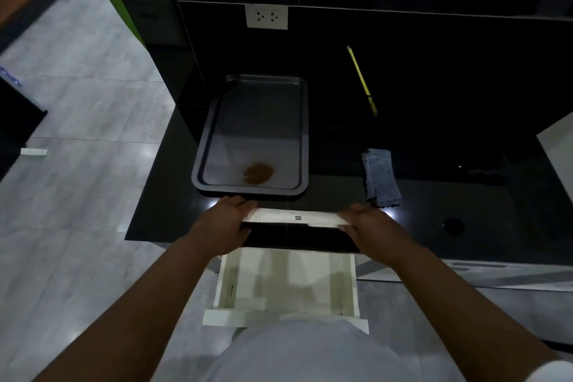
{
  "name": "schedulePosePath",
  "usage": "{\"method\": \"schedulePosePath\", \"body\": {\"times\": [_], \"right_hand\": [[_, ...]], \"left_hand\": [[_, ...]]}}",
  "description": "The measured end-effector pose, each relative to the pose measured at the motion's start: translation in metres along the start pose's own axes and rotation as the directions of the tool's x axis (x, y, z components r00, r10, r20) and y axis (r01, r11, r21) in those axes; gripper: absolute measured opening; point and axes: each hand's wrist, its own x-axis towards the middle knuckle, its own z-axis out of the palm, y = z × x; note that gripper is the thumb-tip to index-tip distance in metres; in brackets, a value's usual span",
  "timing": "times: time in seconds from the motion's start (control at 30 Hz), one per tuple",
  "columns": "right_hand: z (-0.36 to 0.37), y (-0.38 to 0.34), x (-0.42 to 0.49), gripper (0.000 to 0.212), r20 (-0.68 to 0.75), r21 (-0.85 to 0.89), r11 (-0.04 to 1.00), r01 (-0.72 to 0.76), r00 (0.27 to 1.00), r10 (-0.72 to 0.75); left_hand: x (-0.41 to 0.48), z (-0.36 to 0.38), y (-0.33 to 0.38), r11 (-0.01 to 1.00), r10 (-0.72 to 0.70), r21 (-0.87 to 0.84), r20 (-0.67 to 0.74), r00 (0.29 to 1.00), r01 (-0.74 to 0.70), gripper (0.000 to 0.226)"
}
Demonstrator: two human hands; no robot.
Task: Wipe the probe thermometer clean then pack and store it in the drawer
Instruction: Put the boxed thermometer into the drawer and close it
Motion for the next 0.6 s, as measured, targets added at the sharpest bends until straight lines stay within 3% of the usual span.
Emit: {"method": "schedulePosePath", "body": {"times": [0.13, 0.23, 0.37, 0.6], "right_hand": [[-0.005, 0.001, 0.002, 0.021, -0.050, 0.169, 0.982, -0.085, 0.994, 0.095], [-0.005, 0.002, 0.002, 0.022, -0.074, 0.225, 0.959, -0.171, 0.979, 0.191], [0.002, 0.002, 0.001, 0.016, -0.155, 0.387, 0.897, -0.215, 0.943, 0.294], [0.003, 0.007, 0.000, 0.031, -0.189, 0.434, 0.894, -0.113, 0.959, 0.213]], "left_hand": [[-0.006, 0.004, 0.001, 0.988, -0.100, -0.128, -0.122, 0.987, 0.085, 0.039], [-0.008, 0.004, 0.004, 0.971, -0.174, -0.192, -0.172, 0.970, 0.141, 0.054], [-0.010, 0.006, 0.007, 0.962, -0.174, -0.236, -0.130, 0.976, 0.140, 0.087], [-0.011, 0.009, -0.003, 0.971, -0.179, -0.172, -0.074, 0.981, 0.164, 0.090]]}}
